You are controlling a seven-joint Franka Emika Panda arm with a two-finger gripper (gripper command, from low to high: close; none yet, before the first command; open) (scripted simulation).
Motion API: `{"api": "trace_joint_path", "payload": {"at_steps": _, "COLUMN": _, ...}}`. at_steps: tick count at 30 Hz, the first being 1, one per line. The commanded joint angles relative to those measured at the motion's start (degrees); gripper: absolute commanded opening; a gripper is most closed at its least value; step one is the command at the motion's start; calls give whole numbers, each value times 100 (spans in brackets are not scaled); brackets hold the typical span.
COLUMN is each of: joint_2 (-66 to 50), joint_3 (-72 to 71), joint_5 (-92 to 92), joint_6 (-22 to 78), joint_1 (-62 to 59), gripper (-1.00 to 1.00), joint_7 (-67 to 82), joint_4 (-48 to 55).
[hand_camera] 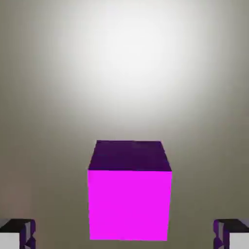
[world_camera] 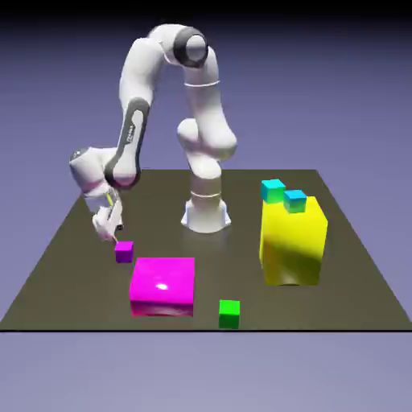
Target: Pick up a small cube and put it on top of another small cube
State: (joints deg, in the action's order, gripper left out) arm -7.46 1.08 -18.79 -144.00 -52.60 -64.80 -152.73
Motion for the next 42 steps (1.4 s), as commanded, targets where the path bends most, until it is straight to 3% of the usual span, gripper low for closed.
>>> {"api": "trace_joint_path", "payload": {"at_steps": 1, "joint_2": -208, "joint_3": -76, "joint_5": -116, "joint_6": -202, "joint_1": -26, "gripper": 0, "joint_7": 87, "joint_4": 3}}
{"api": "trace_joint_path", "payload": {"at_steps": 5, "joint_2": -972, "joint_3": -354, "joint_5": -541, "joint_6": -943, "joint_1": -121, "gripper": 0, "joint_7": 407, "joint_4": 14}}
{"api": "trace_joint_path", "payload": {"at_steps": 6, "joint_2": -972, "joint_3": -354, "joint_5": -541, "joint_6": -943, "joint_1": -121, "gripper": -100, "joint_7": 407, "joint_4": 14}}
{"api": "trace_joint_path", "payload": {"at_steps": 13, "joint_2": 262, "joint_3": 24, "joint_5": 92, "joint_6": 263, "joint_1": 91, "gripper": -100, "joint_7": -137, "joint_4": 19}}
{"api": "trace_joint_path", "payload": {"at_steps": 34, "joint_2": 3841, "joint_3": -3445, "joint_5": -1457, "joint_6": 4328, "joint_1": 4434, "gripper": -100, "joint_7": -3470, "joint_4": 1444}}
{"api": "trace_joint_path", "payload": {"at_steps": 39, "joint_2": 3564, "joint_3": -3881, "joint_5": -1784, "joint_6": 3298, "joint_1": 4555, "gripper": -100, "joint_7": -3355, "joint_4": 727}}
{"api": "trace_joint_path", "payload": {"at_steps": 40, "joint_2": 3564, "joint_3": -3881, "joint_5": -1784, "joint_6": 3298, "joint_1": 4555, "gripper": 100, "joint_7": -3355, "joint_4": 727}}
{"api": "trace_joint_path", "payload": {"at_steps": 42, "joint_2": 3631, "joint_3": -3776, "joint_5": -1705, "joint_6": 3547, "joint_1": 4526, "gripper": 100, "joint_7": -3383, "joint_4": 900}}
